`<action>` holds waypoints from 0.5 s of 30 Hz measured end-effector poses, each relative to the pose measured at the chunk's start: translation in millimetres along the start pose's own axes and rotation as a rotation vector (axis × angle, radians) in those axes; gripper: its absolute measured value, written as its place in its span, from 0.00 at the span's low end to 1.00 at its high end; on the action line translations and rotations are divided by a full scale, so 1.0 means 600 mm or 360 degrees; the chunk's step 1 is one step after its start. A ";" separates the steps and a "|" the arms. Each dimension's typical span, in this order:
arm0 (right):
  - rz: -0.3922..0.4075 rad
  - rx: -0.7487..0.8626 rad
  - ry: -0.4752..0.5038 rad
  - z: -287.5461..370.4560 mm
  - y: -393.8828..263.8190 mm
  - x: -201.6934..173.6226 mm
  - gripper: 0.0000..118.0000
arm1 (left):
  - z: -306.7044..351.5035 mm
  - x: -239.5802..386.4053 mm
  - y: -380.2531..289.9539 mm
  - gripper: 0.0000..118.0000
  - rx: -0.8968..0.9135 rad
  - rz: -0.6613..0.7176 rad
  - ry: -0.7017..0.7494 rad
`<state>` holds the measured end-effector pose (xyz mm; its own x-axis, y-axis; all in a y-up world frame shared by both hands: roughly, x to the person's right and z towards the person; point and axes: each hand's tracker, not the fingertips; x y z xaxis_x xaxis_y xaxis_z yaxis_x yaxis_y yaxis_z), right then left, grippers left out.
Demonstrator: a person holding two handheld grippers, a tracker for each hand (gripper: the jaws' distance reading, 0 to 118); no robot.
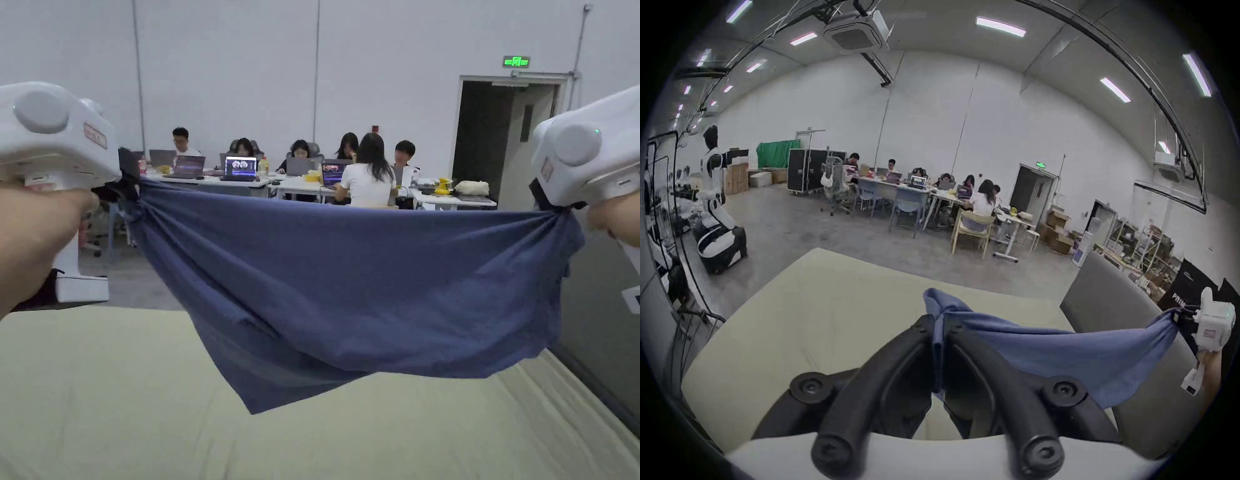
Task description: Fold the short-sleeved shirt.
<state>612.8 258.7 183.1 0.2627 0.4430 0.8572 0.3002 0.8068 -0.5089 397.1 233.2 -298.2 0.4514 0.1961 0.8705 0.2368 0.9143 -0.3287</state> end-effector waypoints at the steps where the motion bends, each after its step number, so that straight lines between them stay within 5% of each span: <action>1: -0.0013 -0.0011 0.0006 -0.007 0.003 0.000 0.04 | -0.008 0.000 0.001 0.02 -0.0013 -0.0010 0.0010; 11: -0.0193 -0.0147 0.0106 -0.084 -0.022 -0.005 0.04 | -0.101 -0.013 -0.055 0.02 -0.0208 0.0047 0.0013; 15: -0.0170 -0.0167 0.0099 -0.105 -0.042 -0.020 0.04 | -0.125 -0.007 -0.083 0.02 -0.0247 0.0009 0.0015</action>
<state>659.7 208.5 181.0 0.2794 0.3295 0.9019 0.4229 0.8010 -0.4236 448.2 160.3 -313.1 0.4610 0.1973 0.8652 0.3637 0.8473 -0.3870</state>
